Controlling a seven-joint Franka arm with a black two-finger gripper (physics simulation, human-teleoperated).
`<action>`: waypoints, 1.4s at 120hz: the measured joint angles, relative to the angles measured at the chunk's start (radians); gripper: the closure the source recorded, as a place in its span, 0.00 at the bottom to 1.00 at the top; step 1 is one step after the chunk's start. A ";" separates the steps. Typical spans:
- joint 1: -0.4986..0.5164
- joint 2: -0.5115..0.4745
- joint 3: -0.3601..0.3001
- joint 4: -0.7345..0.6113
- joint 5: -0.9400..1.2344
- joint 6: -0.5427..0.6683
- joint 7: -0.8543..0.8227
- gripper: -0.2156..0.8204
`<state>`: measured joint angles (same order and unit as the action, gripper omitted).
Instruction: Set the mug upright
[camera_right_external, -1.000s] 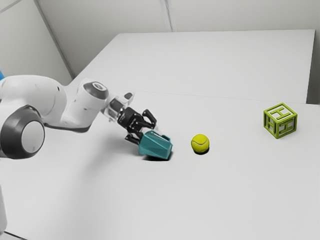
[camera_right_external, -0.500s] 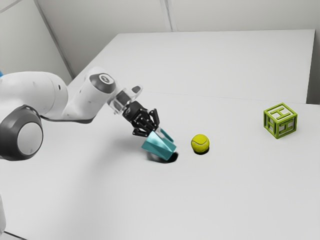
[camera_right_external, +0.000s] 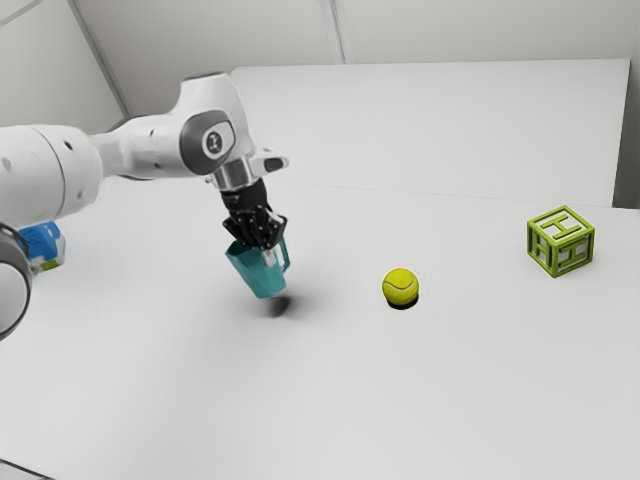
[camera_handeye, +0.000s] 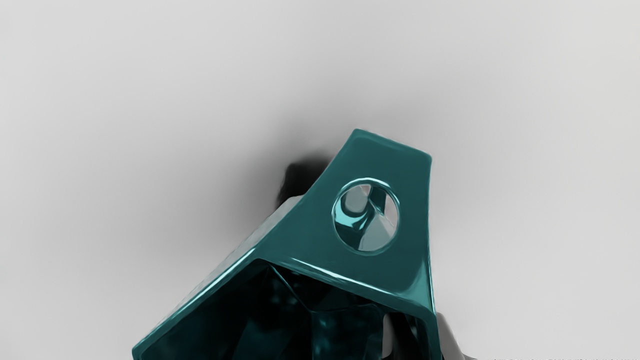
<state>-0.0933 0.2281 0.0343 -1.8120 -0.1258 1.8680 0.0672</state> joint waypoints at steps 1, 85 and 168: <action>0.000 -0.006 -0.001 -0.008 0.008 0.004 -0.001 0.97; 0.001 -0.082 -0.012 -0.250 0.142 0.202 -0.092 0.97; -0.018 -0.176 -0.015 -0.236 0.132 0.202 -0.103 0.28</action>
<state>-0.1118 0.0517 0.0191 -2.0483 0.0061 2.0698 -0.0360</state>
